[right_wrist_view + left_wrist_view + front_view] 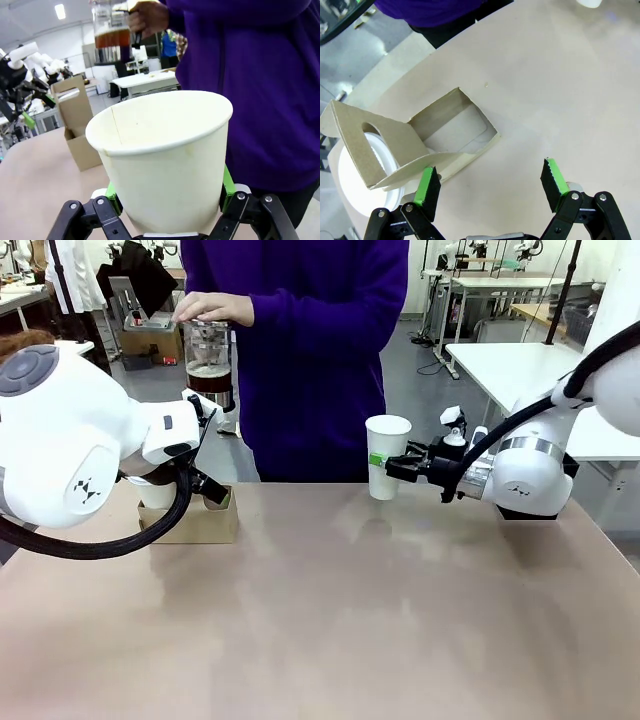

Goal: Pour a drink into a cup and package it in a carrier.
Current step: Pick up the 600 ml Paper Cup and place it in the middle top area of the table, then when a person places the Paper Cup Lid on the 600 ml Paper Cup , lift the 600 ml Paper Cup.

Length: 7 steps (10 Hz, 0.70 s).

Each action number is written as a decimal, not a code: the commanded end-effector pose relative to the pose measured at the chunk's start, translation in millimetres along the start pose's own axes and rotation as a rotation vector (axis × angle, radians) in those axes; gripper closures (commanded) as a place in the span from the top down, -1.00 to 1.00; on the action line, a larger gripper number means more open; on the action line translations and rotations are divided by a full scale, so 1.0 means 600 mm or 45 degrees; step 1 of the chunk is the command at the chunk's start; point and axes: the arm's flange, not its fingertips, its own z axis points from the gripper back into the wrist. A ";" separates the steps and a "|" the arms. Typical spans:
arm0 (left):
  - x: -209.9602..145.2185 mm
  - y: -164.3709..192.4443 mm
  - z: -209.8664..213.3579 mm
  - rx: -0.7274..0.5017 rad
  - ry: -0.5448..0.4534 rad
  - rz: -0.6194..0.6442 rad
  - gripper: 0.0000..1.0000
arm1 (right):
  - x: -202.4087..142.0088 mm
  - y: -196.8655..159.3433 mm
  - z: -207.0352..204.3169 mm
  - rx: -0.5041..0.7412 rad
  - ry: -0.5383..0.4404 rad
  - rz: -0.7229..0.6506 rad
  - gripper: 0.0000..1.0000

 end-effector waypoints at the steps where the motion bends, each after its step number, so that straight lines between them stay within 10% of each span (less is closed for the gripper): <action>1: -0.001 0.001 0.002 0.001 -0.003 0.002 1.00 | 0.002 -0.008 -0.004 -0.025 -0.009 0.037 0.68; 7: -0.001 0.001 0.002 0.001 -0.003 0.002 1.00 | -0.005 -0.006 0.004 -0.008 0.005 0.002 0.68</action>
